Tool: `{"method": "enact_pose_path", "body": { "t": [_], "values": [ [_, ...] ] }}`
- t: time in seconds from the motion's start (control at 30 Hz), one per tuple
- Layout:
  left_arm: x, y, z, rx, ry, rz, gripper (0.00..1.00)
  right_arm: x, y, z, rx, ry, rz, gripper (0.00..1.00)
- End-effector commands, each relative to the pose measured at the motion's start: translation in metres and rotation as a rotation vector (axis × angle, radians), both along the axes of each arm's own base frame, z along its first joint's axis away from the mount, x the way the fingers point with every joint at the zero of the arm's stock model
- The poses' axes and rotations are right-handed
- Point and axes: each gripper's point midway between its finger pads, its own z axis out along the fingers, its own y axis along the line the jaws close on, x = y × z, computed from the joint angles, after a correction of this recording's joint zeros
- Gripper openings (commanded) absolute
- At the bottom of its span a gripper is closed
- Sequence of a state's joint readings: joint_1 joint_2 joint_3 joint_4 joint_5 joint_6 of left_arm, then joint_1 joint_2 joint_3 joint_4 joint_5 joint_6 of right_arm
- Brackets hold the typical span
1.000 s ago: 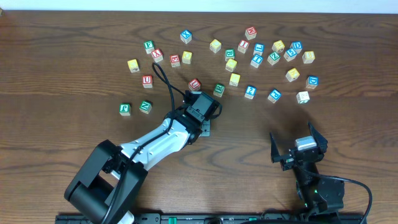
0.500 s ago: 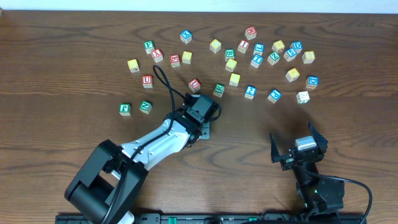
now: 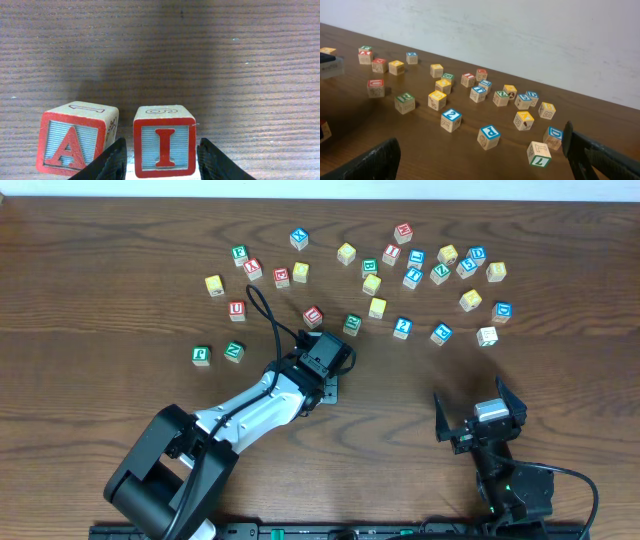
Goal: Spell out AI2
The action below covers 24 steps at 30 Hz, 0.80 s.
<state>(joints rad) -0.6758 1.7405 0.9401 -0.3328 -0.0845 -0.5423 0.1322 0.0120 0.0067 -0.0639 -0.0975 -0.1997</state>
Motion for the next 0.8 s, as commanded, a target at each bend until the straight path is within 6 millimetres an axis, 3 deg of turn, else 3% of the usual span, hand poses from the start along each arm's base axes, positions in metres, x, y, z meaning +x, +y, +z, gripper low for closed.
{"method": "enact_pose_path", "body": {
  "t": [0.0,0.5,0.77],
  "values": [
    [-0.002,0.004,-0.003,0.014,0.003,-0.006,0.45,0.0,-0.003,0.0,0.011,0.003,-0.013,0.99],
    [0.002,0.003,0.028,-0.019,-0.056,-0.013,0.45,0.0,-0.003,0.0,0.011,0.003,-0.013,0.99],
    [0.002,0.003,0.057,-0.051,-0.111,-0.032,0.45,0.0,-0.003,0.0,0.011,0.003,-0.013,0.99]
  ]
}}
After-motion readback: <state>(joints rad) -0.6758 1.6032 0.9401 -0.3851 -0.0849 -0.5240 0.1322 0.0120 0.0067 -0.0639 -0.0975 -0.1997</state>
